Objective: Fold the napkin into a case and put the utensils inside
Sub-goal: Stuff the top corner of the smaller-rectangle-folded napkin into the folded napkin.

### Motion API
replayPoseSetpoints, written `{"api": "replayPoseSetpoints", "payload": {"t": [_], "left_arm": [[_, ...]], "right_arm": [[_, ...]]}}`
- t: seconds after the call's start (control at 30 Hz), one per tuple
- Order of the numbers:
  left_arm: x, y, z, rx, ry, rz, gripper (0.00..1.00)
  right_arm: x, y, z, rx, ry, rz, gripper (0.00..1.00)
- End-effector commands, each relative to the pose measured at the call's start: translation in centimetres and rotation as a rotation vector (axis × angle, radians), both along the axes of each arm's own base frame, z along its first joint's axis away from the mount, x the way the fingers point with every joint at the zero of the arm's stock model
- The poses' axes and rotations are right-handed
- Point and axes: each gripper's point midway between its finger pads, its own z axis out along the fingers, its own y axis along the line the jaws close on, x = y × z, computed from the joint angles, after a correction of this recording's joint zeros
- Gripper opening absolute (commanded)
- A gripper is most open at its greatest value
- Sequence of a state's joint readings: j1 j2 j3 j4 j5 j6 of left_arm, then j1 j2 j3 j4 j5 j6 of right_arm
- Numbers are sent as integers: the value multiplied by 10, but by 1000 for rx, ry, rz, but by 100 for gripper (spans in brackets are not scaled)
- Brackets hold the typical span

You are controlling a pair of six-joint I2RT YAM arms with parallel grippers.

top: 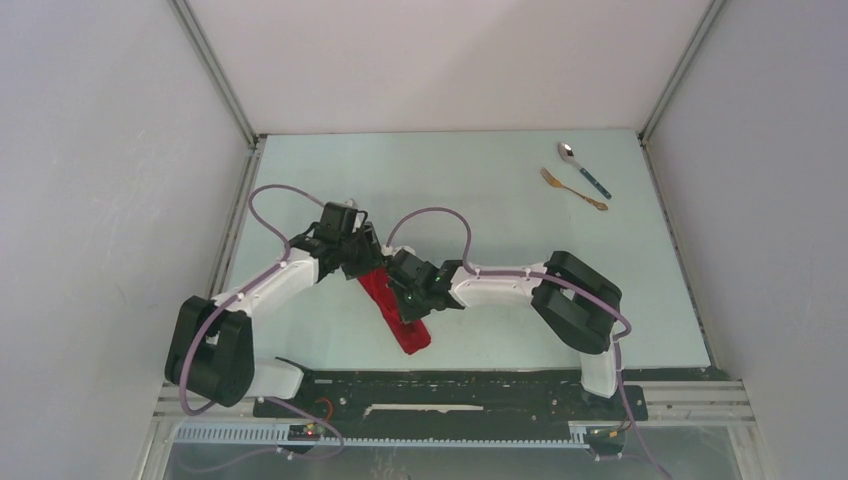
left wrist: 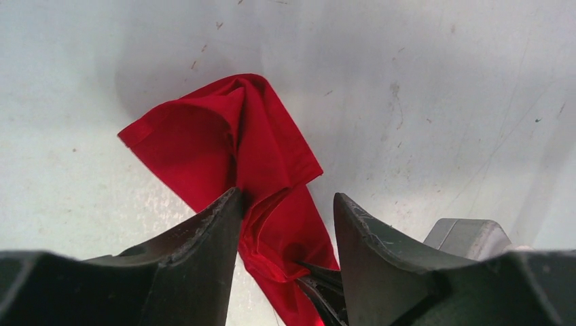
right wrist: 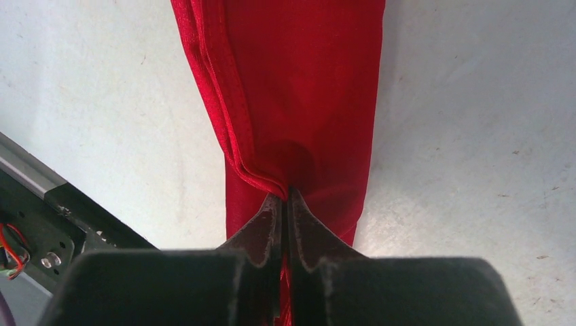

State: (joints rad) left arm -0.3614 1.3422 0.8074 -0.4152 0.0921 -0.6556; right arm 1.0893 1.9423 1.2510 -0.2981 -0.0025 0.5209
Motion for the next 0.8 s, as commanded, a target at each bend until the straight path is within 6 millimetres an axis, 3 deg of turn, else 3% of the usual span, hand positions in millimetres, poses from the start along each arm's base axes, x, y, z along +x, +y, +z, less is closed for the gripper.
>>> {"api": "replayPoseSetpoints", "payload": {"t": [0.0,0.27,0.6,0.77], "left_arm": [[10,-9,-4,-20,-13,-3,57],[13,8,-12,24,-12,70,40],[4,12,-12,16,-22,61,53],[-5,22,-2,12,-89,103,61]], "right_arm": [[-6,9,10,50,-40,72,6],[-8,9,8,60,-28,71,6],[-8,11,10,86,-12,64,6],[-7,10,9,82,-12,63,6]]}}
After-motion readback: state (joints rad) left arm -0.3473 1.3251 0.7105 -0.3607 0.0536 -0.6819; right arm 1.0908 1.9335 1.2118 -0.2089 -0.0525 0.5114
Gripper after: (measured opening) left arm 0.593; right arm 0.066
